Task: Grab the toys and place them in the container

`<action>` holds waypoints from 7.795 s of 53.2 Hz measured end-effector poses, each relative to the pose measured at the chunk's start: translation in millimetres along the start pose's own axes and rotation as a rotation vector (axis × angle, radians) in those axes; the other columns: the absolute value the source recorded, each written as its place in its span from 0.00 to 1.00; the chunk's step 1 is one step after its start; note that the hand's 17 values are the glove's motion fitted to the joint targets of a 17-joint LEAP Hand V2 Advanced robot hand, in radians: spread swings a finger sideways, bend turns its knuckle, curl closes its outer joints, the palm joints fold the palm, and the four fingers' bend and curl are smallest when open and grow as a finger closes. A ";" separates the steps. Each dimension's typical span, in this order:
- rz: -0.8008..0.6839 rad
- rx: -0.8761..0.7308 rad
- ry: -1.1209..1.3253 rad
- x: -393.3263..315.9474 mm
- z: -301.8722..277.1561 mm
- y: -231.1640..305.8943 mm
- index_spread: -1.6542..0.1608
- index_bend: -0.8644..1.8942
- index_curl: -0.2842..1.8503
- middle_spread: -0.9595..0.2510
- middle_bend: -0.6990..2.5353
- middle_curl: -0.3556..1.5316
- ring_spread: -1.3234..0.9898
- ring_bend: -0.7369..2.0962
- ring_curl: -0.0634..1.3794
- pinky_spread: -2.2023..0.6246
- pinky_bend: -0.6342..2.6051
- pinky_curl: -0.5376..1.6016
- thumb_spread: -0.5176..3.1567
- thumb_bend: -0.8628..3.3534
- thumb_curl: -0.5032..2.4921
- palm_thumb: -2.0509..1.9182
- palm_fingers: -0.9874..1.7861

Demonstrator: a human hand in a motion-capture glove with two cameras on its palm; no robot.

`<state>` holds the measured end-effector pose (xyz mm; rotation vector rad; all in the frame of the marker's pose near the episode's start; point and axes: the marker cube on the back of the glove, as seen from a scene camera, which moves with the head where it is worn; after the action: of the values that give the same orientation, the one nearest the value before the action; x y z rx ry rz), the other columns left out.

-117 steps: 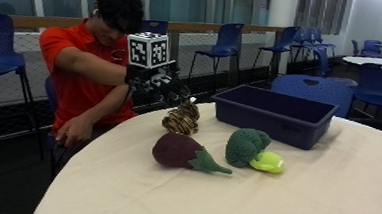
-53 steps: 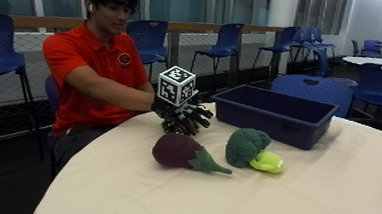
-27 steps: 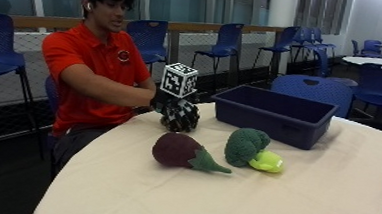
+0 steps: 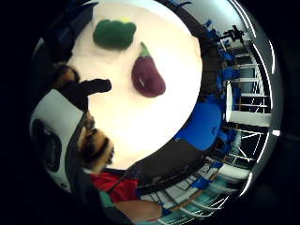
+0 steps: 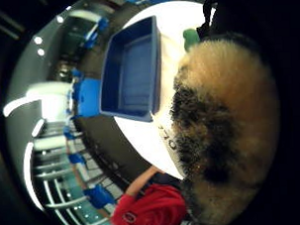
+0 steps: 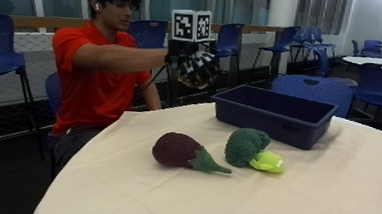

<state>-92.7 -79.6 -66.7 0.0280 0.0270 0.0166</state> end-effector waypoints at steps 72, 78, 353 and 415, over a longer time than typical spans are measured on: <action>-0.092 -0.053 -0.019 28.8 49.9 -104.4 0.73 0.34 0.22 0.70 0.26 0.39 0.58 0.35 0.26 0.83 0.59 0.44 0.41 0.19 0.30 0.50 0.27; -0.023 -0.088 -0.024 88.5 71.9 -92.6 0.73 0.33 0.21 0.71 0.26 0.38 0.59 0.34 0.26 0.83 0.59 0.43 0.39 0.18 0.28 0.49 0.27; -0.209 0.036 -0.110 -132.0 -26.2 -117.5 0.71 0.36 0.27 0.77 0.24 0.27 0.59 0.37 0.23 0.79 0.64 0.46 0.42 0.18 0.31 0.49 0.26; 0.045 -0.030 -0.099 106.0 67.1 47.3 0.70 0.38 0.27 0.73 0.25 0.27 0.61 0.33 0.24 0.82 0.55 0.40 0.42 0.19 0.23 0.49 0.30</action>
<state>14.3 -32.4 -1.2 -0.0006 -0.0730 0.0605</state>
